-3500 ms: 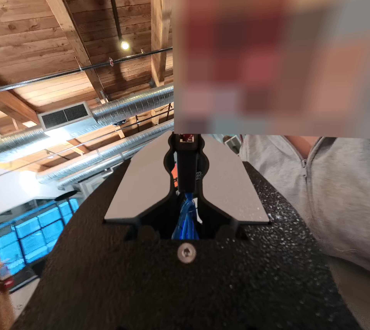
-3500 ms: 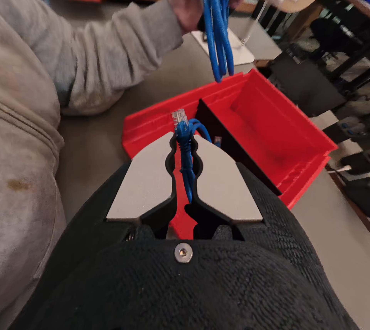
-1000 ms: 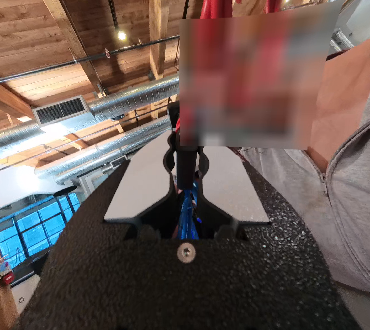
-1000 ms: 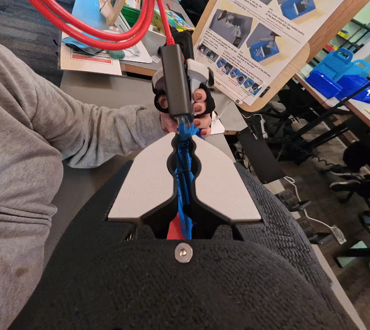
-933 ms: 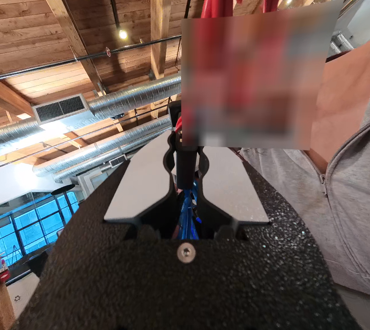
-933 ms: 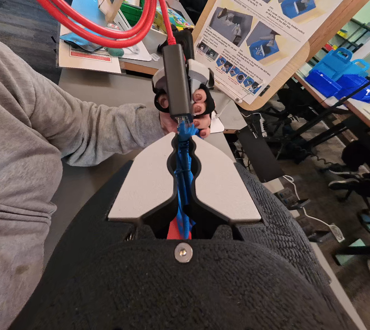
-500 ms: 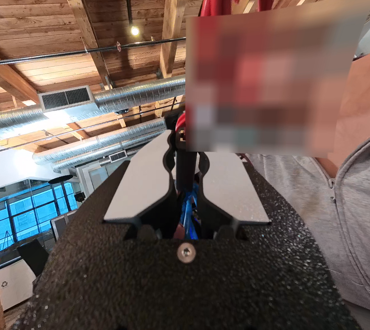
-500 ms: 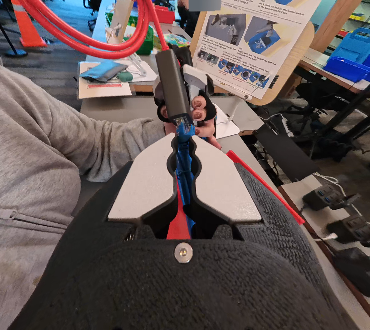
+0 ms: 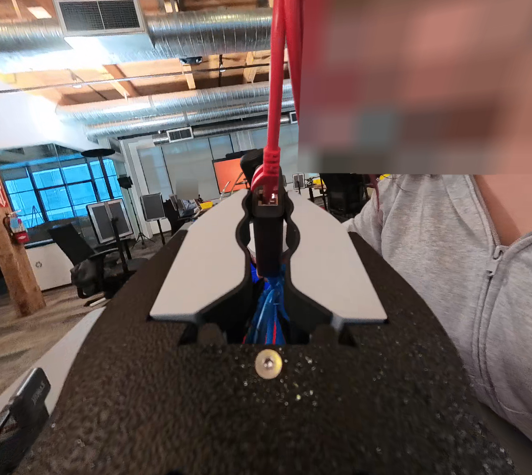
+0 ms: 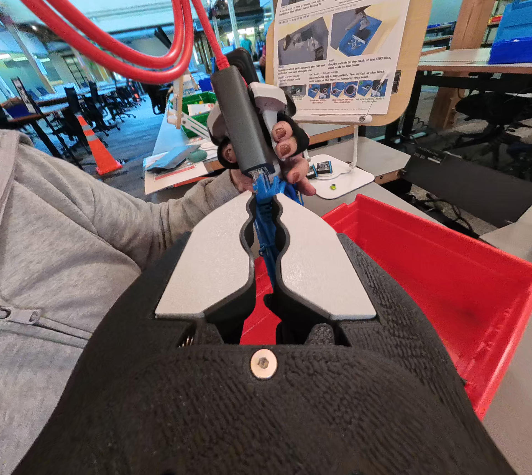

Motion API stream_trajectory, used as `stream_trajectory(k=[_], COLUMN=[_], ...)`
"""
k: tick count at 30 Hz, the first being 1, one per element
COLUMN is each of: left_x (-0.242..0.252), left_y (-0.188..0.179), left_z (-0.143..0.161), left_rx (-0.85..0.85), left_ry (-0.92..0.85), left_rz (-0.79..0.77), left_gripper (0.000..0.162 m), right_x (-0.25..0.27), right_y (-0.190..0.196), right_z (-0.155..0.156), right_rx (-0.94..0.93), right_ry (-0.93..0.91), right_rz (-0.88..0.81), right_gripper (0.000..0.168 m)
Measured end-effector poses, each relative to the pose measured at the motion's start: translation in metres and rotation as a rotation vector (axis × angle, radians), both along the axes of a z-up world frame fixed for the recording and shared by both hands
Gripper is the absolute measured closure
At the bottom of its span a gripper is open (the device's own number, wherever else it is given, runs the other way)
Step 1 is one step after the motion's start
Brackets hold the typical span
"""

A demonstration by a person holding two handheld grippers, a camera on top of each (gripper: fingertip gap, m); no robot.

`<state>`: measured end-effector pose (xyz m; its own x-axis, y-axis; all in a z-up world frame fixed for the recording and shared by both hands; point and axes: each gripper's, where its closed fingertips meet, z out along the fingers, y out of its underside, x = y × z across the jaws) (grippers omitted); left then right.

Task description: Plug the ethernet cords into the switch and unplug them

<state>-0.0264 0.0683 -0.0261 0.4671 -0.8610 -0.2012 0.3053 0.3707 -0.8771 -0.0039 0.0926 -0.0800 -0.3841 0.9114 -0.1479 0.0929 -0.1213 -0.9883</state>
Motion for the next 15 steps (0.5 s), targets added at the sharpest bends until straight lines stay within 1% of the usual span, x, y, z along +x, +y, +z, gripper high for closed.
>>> stream_trajectory(k=[3,5,7,8,9,11,13,15], left_x=[0.003,0.007,0.014,0.017,0.017,0.017,0.018,0.021], left_y=[0.0,0.0,0.004,0.006,0.007,0.006,0.004,-0.001], left_z=[-0.003,-0.005,-0.01,-0.011,-0.011,-0.009,-0.01,-0.012], left_rx=[-0.015,-0.026,-0.045,-0.046,-0.04,-0.035,-0.036,0.001], left_ry=[0.015,0.033,0.079,0.092,0.092,0.075,0.077,0.097], left_rz=[0.005,0.011,0.028,0.046,0.058,0.051,0.029,0.021], left_gripper=[0.142,0.134,0.133,0.134,0.139,0.14,0.141,0.141], right_x=[0.001,0.001,0.001,0.001,0.001,0.002,0.002,0.004], right_y=[-0.001,0.0,-0.001,-0.002,-0.003,-0.004,-0.005,-0.008], right_z=[-0.004,-0.007,-0.009,-0.01,-0.009,-0.006,-0.006,-0.008], right_rx=[-0.043,-0.046,-0.054,-0.062,-0.07,-0.065,-0.028,0.027], right_ry=[0.008,0.007,0.003,0.005,0.011,0.032,0.036,0.034], right_rz=[0.002,-0.006,-0.005,-0.001,0.004,-0.004,-0.017,-0.02], right_gripper=[0.16,0.16,0.16,0.16,0.16,0.16,0.161,0.161])
